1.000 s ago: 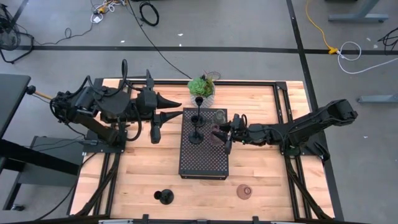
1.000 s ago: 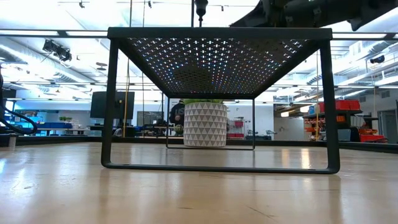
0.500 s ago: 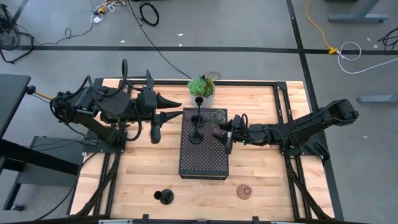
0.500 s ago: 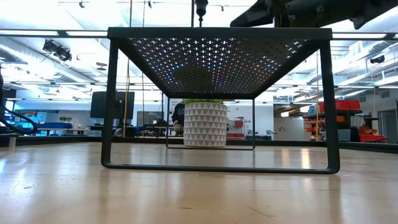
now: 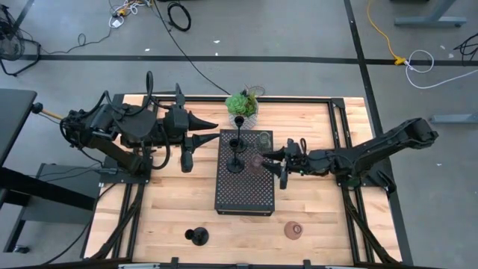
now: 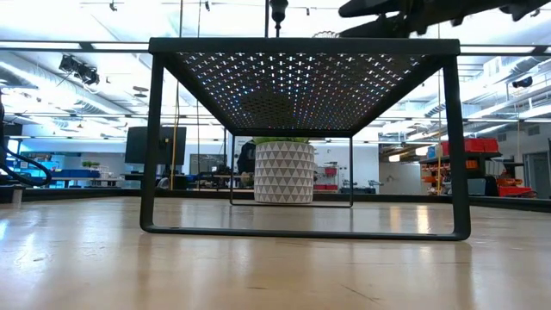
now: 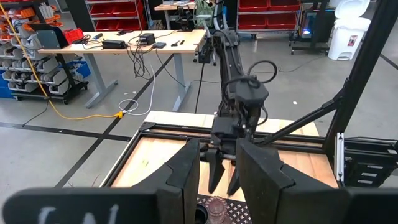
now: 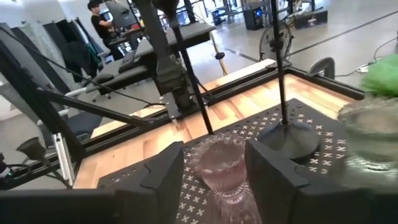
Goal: Pick & Place candle stick holders
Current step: Align the pink candle holder with the pink candle holder on the shelf
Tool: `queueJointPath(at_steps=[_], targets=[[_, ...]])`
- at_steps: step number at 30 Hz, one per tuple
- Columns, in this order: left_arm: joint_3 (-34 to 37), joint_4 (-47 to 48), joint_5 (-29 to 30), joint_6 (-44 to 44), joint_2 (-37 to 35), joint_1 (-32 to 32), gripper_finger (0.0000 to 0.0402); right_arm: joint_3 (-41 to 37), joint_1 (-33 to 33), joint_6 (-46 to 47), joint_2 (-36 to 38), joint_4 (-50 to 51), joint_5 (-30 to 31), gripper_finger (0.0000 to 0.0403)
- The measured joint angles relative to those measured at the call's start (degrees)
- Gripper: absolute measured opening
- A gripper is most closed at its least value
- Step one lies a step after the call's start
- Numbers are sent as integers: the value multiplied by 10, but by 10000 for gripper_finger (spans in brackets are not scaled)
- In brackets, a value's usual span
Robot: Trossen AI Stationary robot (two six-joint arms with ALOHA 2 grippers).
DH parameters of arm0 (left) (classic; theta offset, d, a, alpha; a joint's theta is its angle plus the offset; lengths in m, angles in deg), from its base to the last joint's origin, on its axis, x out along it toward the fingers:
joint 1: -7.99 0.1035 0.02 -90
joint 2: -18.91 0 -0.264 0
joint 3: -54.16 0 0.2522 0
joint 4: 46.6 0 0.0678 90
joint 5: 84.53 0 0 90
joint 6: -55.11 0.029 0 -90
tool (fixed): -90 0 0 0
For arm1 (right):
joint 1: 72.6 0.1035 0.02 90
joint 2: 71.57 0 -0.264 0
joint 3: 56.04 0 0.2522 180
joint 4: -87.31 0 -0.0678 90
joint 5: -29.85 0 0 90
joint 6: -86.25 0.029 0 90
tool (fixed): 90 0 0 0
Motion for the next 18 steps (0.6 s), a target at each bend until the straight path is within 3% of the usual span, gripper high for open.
queueJointPath(at_steps=[7, 12, 18], targets=[[0, 20, -1, -15, 0, 0, 108, 0, 8, 1, 86, 91, -1, 133], [0, 120, -13, -80, 0, -1, 108, 0, 31, 59, 134, 174, -65, 114], [41, 189, -44, -131, 0, -5, 108, 0, 71, 124, 147, 224, -195, 99]])
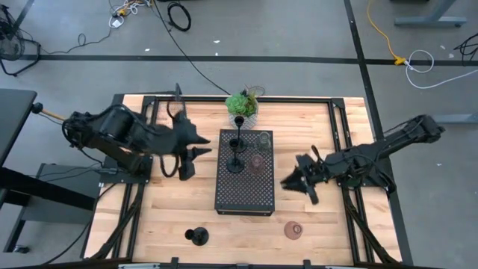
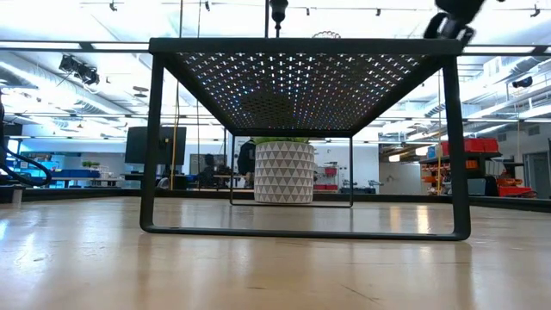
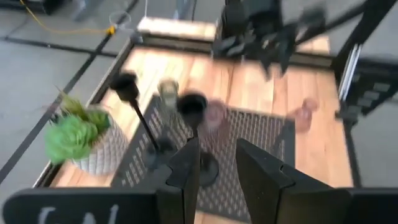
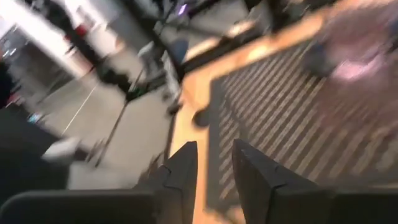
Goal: Pick & Place candle stick holders
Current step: Align the pink candle holder with the pink candle holder on the shelf
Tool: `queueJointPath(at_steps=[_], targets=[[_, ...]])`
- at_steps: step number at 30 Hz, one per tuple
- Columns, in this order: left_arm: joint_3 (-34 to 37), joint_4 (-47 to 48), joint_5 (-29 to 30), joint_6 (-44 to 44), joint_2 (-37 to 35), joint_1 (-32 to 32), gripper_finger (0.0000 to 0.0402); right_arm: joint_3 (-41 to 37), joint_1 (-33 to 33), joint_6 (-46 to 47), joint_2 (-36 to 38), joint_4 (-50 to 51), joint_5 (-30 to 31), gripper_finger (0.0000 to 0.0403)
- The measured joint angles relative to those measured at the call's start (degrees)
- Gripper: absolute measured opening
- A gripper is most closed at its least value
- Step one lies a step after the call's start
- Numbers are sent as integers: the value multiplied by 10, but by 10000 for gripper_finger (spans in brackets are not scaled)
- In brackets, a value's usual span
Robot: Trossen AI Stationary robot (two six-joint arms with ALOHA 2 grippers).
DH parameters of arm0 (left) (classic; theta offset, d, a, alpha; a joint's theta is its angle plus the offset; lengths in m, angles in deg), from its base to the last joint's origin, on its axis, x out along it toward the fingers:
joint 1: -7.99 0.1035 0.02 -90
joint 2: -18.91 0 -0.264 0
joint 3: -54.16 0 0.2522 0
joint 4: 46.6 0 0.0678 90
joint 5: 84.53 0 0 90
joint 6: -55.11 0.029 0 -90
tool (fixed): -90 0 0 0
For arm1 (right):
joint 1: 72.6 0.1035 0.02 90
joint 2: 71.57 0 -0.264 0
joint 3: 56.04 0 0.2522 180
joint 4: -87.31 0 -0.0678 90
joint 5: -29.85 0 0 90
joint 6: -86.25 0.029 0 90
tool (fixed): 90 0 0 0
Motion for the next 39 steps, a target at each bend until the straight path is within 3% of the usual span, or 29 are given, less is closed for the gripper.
queueJointPath(at_steps=[3, 8, 14, 19, 22, 31, 39], targets=[[29, -1, 5, 0, 0, -13, 108, 0, 30, 24, 0, 31, -28, 93], [78, -33, 23, 16, 0, -43, 108, 0, 100, 42, -1, 69, -16, 84], [141, -70, 58, 29, 0, -94, 108, 0, 212, 63, -29, 73, 87, 80], [183, -107, 95, 20, 0, -126, 108, 0, 299, 188, -91, 62, 179, 80], [183, -136, 111, 16, -1, -148, 108, 0, 336, 251, -132, 35, 201, 80], [183, -159, 143, 0, -1, -187, 108, 0, 396, 372, -199, 15, 215, 80], [183, -158, 169, -14, -1, -195, 108, 0, 398, 402, -242, 20, 241, 80]])
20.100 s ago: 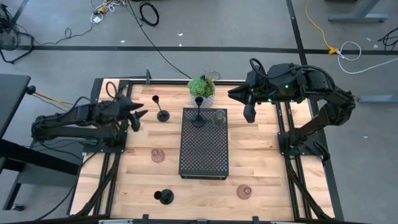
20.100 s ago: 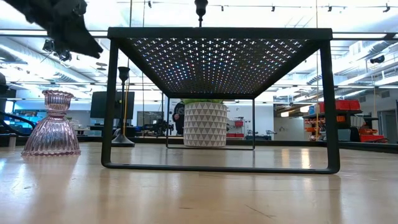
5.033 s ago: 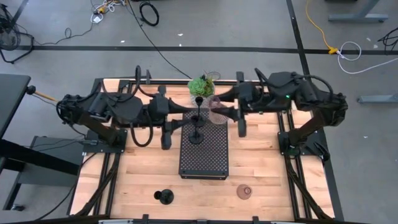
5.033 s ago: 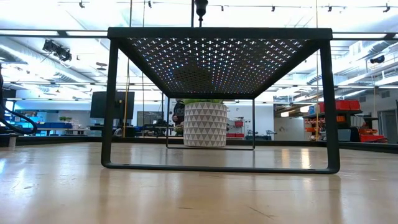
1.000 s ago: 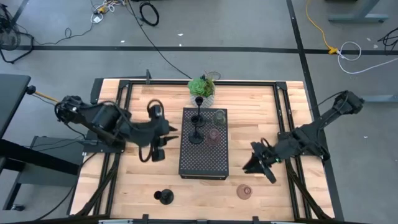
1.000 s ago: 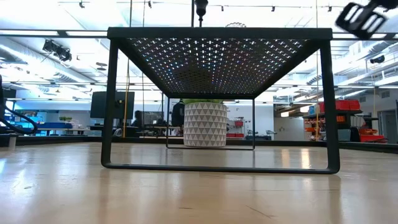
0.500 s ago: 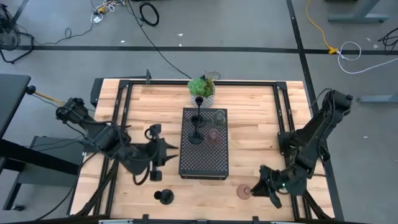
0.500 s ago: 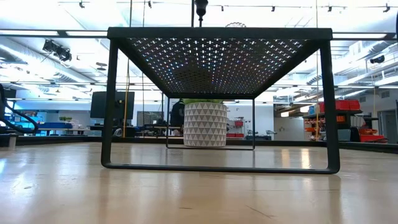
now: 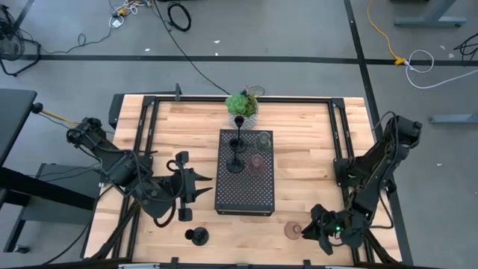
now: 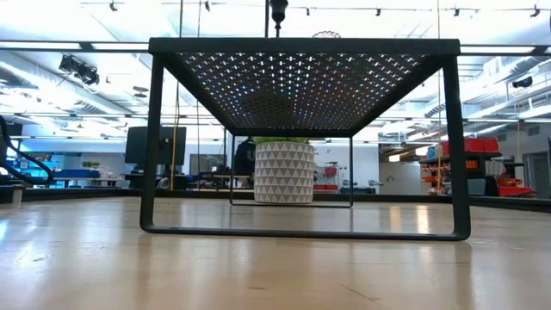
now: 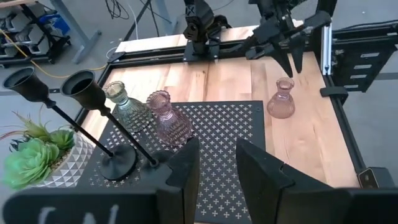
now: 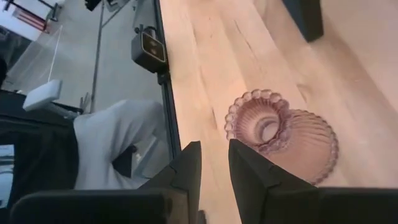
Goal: Pick & Place candle stick holders
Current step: Align the pink candle holder with the pink candle holder on the shelf
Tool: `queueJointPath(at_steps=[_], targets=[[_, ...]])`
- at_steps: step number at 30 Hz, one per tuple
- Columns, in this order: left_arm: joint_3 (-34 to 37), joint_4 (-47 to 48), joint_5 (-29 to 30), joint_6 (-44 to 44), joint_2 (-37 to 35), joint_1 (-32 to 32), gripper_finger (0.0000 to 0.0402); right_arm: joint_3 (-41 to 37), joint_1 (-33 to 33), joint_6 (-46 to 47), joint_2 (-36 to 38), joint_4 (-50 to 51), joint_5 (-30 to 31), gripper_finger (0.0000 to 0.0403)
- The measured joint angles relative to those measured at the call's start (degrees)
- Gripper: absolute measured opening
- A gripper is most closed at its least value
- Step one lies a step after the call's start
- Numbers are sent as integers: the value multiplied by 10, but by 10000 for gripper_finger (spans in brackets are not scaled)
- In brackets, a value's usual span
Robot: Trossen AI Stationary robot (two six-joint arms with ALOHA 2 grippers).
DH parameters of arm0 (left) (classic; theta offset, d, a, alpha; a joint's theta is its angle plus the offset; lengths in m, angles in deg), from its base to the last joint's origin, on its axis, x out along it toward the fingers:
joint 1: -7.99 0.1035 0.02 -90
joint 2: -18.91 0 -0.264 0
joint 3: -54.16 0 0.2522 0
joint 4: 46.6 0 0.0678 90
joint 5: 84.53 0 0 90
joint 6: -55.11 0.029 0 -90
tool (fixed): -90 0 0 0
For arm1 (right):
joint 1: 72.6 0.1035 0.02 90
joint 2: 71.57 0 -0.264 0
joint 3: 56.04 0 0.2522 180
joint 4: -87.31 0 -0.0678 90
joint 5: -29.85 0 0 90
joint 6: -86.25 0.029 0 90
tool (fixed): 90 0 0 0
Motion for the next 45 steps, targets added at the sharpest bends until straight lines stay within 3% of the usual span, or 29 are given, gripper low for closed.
queueJointPath(at_steps=[7, 17, 31, 45], targets=[[0, 0, 0, 4, 0, 0, 108, 0, 1, -5, -41, -27, -17, 80], [0, 2, 11, 6, 0, 2, 108, 0, 1, -38, -93, -82, 22, 80], [0, 5, 17, 5, 0, 2, 108, 0, -3, -134, -98, -95, 120, 80], [0, 5, 17, 5, 0, 2, 108, 0, -16, -180, -105, -114, 116, 80]])
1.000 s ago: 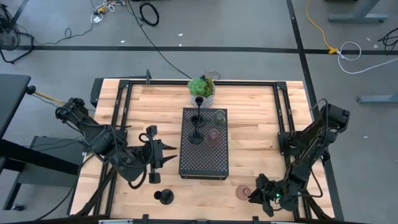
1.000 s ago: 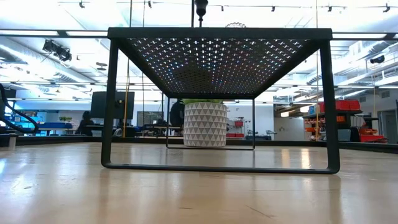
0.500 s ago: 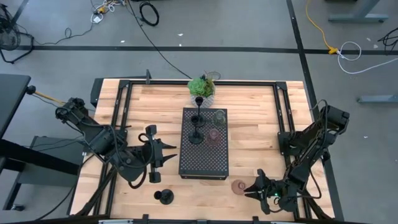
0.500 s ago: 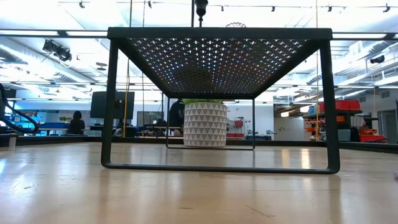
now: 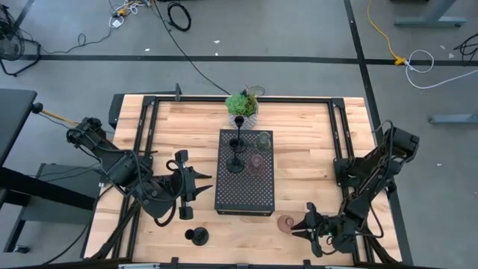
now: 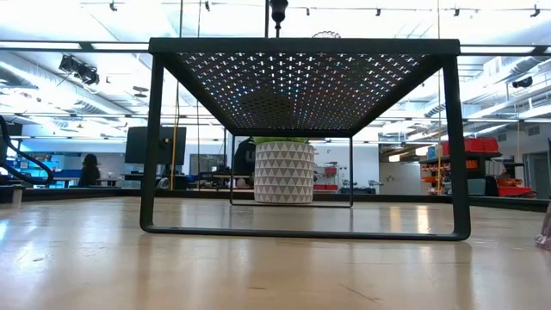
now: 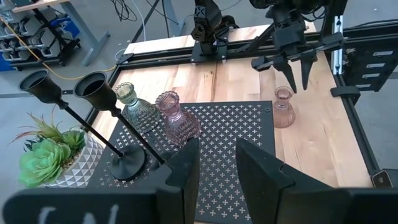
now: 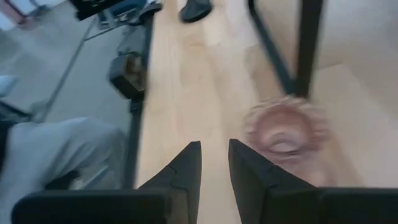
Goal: Pick & Place candle stick holders
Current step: Align the pink candle holder with the pink candle holder on the shelf
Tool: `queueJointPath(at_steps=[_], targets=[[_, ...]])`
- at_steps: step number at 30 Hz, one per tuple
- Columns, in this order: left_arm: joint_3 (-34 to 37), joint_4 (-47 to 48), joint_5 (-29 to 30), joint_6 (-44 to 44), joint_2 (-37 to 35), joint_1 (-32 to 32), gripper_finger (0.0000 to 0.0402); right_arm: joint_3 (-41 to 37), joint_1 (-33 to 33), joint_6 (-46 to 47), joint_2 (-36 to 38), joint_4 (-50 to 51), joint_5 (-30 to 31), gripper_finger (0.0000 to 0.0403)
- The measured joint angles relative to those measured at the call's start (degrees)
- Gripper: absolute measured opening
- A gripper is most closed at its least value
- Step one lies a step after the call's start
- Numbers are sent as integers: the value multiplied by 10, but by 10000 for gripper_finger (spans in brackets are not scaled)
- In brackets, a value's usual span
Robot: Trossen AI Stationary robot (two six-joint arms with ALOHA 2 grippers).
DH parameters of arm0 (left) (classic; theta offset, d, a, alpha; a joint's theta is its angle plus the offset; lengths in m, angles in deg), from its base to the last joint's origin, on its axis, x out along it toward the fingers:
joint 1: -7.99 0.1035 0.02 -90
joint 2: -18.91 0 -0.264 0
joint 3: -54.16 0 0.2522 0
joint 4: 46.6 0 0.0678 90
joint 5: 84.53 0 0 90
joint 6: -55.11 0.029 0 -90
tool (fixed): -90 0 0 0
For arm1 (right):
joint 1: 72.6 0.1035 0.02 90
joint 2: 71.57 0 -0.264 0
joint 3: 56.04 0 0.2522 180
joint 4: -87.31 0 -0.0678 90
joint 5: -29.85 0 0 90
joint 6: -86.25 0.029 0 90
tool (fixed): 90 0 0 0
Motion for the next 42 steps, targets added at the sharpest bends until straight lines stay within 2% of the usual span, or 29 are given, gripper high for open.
queueJointPath(at_steps=[4, 8, 15, 18, 22, 29, 32, 36, 42], targets=[[0, 3, 0, -1, 0, 0, 108, 0, 1, -11, -4, -41, -41, 80], [0, 4, 0, -1, 0, 0, 108, 0, 17, -17, -4, -68, -51, 79], [0, 4, 0, -1, 0, 0, 108, 0, 35, 105, -4, 26, -56, 50], [0, 4, 0, -2, 0, 0, 108, 0, 29, 160, -4, 58, -64, 50], [0, 4, 0, -2, 0, 0, 108, 0, 14, 181, -4, 88, -105, 88], [0, 4, 9, -1, 0, 0, 108, 0, 8, 144, -4, 82, -93, 211], [0, 4, 14, 0, 0, 0, 108, 0, 7, 126, -4, 84, -72, 252], [0, 4, 20, 0, 0, 0, 108, 0, 5, 98, -4, 84, -30, 279], [0, 4, 22, 0, 0, 0, 108, 0, -11, 56, -4, 87, 17, 279]])
